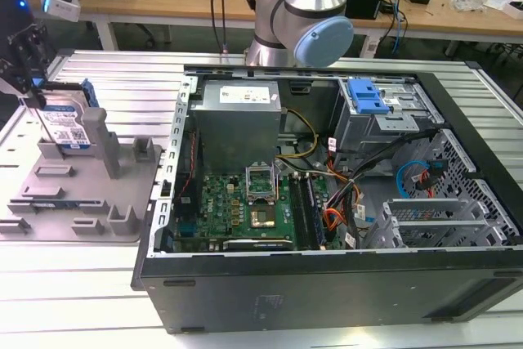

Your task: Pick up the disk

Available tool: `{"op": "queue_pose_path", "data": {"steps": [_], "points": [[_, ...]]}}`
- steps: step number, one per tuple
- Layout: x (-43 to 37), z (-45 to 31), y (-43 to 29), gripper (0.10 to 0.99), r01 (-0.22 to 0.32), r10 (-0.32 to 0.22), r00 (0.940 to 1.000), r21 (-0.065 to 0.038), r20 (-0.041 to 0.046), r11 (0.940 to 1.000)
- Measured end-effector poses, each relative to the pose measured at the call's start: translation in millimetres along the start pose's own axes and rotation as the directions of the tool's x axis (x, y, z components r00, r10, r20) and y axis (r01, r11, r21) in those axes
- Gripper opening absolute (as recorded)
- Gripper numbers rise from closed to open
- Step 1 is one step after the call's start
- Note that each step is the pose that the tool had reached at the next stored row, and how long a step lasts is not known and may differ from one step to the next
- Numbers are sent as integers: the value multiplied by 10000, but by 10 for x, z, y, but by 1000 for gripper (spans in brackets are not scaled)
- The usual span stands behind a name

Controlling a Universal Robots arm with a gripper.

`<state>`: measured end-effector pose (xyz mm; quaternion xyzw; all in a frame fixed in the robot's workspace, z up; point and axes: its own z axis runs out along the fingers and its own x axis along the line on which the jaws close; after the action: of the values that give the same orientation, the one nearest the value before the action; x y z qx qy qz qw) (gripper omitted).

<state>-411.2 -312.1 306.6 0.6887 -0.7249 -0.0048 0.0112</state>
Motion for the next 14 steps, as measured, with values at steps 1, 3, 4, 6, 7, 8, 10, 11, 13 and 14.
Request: {"op": "queue_pose_path", "data": {"steps": [1, 3, 4, 6, 7, 8, 10, 11, 13, 14], "points": [[0, -23, 1, 369, 0, 0, 10000, -2, -2, 10000], [1, -109, 2, 369, 14, -14, 10000, -5, -5, 10000], [1, -138, 3, 369, 22, -22, 10000, -5, -5, 10000], [3, -241, 5, 369, 43, -43, 10000, -4, -6, 10000], [3, -280, 7, 369, 46, -46, 10000, -4, -6, 10000], [5, -325, 8, 369, 50, -50, 10000, -4, -6, 10000], [9, -418, 9, 369, 59, -59, 10000, -4, -6, 10000], [12, -504, 11, 369, 64, -64, 10000, -4, -6, 10000], [16, -596, 13, 369, 68, -68, 10000, -3, -6, 10000], [19, -642, 13, 369, 70, -70, 10000, -4, -6, 10000]]}}
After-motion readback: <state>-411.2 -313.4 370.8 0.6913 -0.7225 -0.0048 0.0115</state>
